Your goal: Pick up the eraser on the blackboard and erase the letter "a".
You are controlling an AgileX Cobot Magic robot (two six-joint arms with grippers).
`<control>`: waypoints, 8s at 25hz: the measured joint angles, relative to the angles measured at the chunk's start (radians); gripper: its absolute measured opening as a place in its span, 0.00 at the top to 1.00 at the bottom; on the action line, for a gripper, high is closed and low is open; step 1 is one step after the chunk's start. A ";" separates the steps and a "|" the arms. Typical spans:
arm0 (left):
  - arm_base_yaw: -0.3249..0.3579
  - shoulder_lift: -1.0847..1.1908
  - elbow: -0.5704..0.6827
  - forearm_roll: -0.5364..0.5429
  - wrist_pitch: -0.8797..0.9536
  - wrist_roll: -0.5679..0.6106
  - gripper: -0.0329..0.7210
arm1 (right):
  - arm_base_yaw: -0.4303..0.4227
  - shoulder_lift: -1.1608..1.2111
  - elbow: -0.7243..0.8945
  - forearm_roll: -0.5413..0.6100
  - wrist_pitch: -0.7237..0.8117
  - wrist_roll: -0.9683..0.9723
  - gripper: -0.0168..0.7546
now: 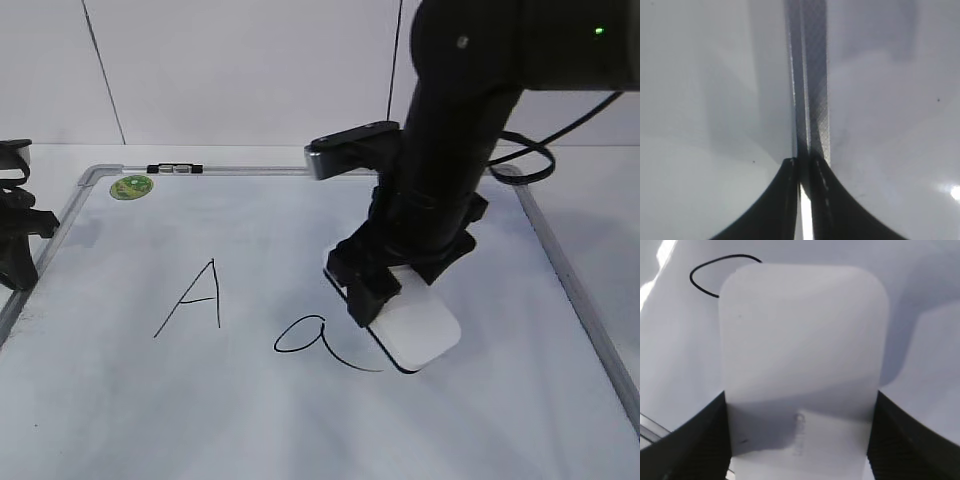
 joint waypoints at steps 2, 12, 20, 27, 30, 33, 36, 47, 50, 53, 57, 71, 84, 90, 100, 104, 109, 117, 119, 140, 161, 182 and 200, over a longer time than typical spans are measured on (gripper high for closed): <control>0.000 0.000 0.000 -0.002 0.000 0.000 0.90 | 0.025 0.040 -0.031 -0.002 0.000 0.000 0.24; 0.000 0.000 0.000 -0.003 0.001 0.000 0.90 | 0.124 0.180 -0.085 -0.018 -0.031 -0.007 0.24; 0.000 0.000 0.000 -0.006 0.001 0.000 0.90 | 0.219 0.195 -0.086 -0.030 -0.051 -0.007 0.24; 0.001 0.002 0.000 -0.006 0.001 0.000 0.90 | 0.235 0.229 -0.102 -0.081 -0.052 0.003 0.24; 0.001 0.002 0.000 -0.006 0.001 0.000 0.90 | 0.242 0.237 -0.113 -0.115 -0.042 0.031 0.24; 0.001 0.002 0.000 -0.006 0.001 0.000 0.90 | 0.241 0.242 -0.131 -0.200 -0.047 0.082 0.24; 0.001 0.002 0.000 -0.006 0.001 0.000 0.90 | 0.210 0.248 -0.144 -0.253 -0.059 0.104 0.24; 0.001 0.002 0.000 -0.008 0.001 0.000 0.90 | -0.008 0.250 -0.148 -0.266 -0.072 0.112 0.24; 0.001 0.002 0.000 -0.008 0.001 0.000 0.90 | -0.031 0.250 -0.150 -0.238 -0.063 0.112 0.24; 0.001 0.002 0.000 -0.008 0.002 0.000 0.90 | -0.044 0.241 -0.150 -0.207 -0.040 0.102 0.24; 0.001 0.002 0.000 -0.008 0.002 0.000 0.90 | -0.050 0.177 -0.144 -0.203 0.038 0.092 0.24; 0.001 0.002 0.000 -0.008 0.002 0.000 0.90 | -0.161 -0.072 -0.062 -0.167 0.092 0.092 0.24; 0.001 0.002 0.000 -0.008 0.002 0.000 0.90 | -0.096 -0.015 0.068 -0.087 -0.039 0.013 0.24; 0.001 0.002 0.000 -0.008 0.003 0.000 0.90 | -0.022 0.090 0.068 -0.084 -0.062 0.008 0.24; 0.001 0.002 0.000 -0.008 0.003 0.000 0.90 | 0.081 0.141 0.046 -0.117 -0.063 0.008 0.24; 0.001 0.002 0.000 -0.008 0.003 0.000 0.90 | 0.162 0.145 0.042 -0.092 -0.074 0.004 0.24; 0.001 0.002 0.000 -0.008 0.003 0.000 0.90 | 0.203 0.147 0.042 -0.075 -0.082 -0.019 0.24; 0.001 0.002 0.000 -0.008 0.003 0.000 0.90 | 0.095 0.147 0.042 -0.065 -0.100 -0.002 0.24; 0.001 0.002 0.000 -0.008 0.003 0.000 0.90 | 0.027 0.147 0.041 -0.067 -0.109 0.002 0.24; 0.001 0.002 0.000 -0.008 0.003 0.000 0.90 | -0.144 0.010 -0.115 -0.154 0.091 0.019 0.24; 0.001 0.002 0.000 -0.008 0.003 0.000 0.90 | -0.397 0.010 0.069 -0.163 -0.123 0.144 0.24; 0.001 0.002 0.000 -0.008 0.003 0.000 0.89 | -0.423 0.090 0.072 -0.129 -0.188 0.160 0.24; 0.001 0.002 0.000 -0.008 0.003 0.000 0.89 | -0.423 0.113 0.072 -0.154 -0.190 0.217 0.22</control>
